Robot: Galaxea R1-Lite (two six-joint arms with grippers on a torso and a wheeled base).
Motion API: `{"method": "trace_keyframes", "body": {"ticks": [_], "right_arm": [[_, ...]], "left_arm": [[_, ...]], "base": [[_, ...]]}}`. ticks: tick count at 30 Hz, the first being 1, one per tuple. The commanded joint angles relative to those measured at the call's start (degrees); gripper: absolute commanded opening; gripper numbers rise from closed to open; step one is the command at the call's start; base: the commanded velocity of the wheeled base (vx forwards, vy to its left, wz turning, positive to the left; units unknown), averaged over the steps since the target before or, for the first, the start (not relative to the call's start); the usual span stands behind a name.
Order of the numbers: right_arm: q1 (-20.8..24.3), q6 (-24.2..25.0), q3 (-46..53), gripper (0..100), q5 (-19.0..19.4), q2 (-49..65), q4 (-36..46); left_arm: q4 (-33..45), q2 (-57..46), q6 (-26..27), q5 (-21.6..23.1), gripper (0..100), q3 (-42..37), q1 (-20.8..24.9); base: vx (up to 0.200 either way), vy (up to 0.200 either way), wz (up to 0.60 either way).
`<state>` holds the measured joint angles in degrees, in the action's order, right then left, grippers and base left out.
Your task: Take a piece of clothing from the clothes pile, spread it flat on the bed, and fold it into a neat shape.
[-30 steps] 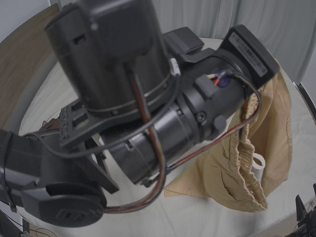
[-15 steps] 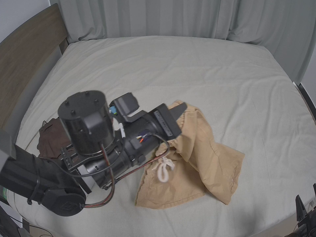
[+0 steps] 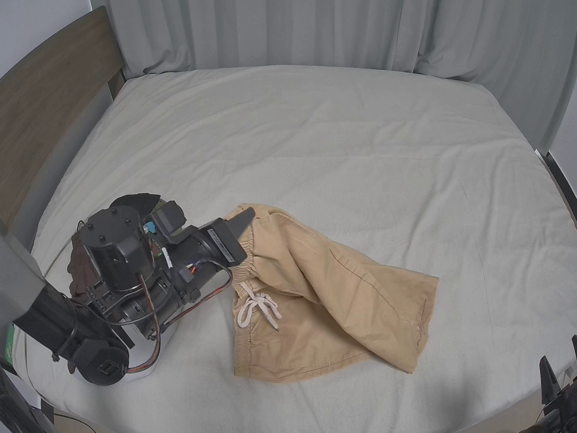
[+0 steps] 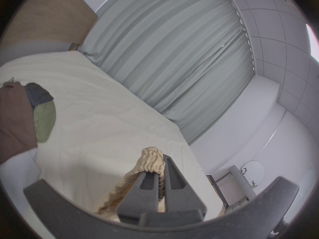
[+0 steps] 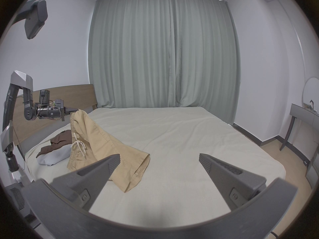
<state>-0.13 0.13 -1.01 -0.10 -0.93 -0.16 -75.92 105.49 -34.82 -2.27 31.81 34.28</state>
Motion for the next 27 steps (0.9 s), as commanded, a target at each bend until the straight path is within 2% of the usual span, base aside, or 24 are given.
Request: {"method": "trace_keyframes", "body": {"ticks": [1,2,7,10,15,19,22,27], "right_arm": [[0.0,0.0,1.0,100,0.0,0.2,0.0],[0.0,0.0,1.0,100,0.0,0.2,0.0],[0.0,-0.2,1.0,100,0.0,0.2,0.0],[0.0,-0.2,1.0,100,0.0,0.2,0.0],[0.1,-0.2,1.0,100,0.0,0.2,0.0],[0.1,-0.2,1.0,100,0.0,0.2,0.0],[0.0,-0.3,1.0,100,0.0,0.2,0.0],[0.0,-0.4,1.0,100,0.0,0.2,0.0]], "left_arm": [[-3.5,3.4,2.0,0.1,0,-1.7,-3.6],[-3.5,3.4,2.0,0.1,0,-1.7,-3.6],[-12.8,9.5,9.3,2.5,0,-7.3,-7.1],[-13.2,11.4,13.1,3.4,0,-8.3,-10.2],[-13.2,10.8,13.9,8.7,0,-8.0,-14.2],[-13.2,11.0,16.4,11.4,0,-7.9,-17.9],[-13.2,10.9,18.0,15.1,0,-8.0,-20.6],[-13.3,10.4,19.3,19.8,0,-8.7,-21.7]], "base": [[0.0,0.0,0.0],[0.0,0.0,0.0],[0.0,0.0,0.0],[0.0,0.0,0.0],[0.0,0.0,0.0],[0.0,0.0,0.0],[0.0,0.0,0.0],[0.0,0.0,0.0]]}}
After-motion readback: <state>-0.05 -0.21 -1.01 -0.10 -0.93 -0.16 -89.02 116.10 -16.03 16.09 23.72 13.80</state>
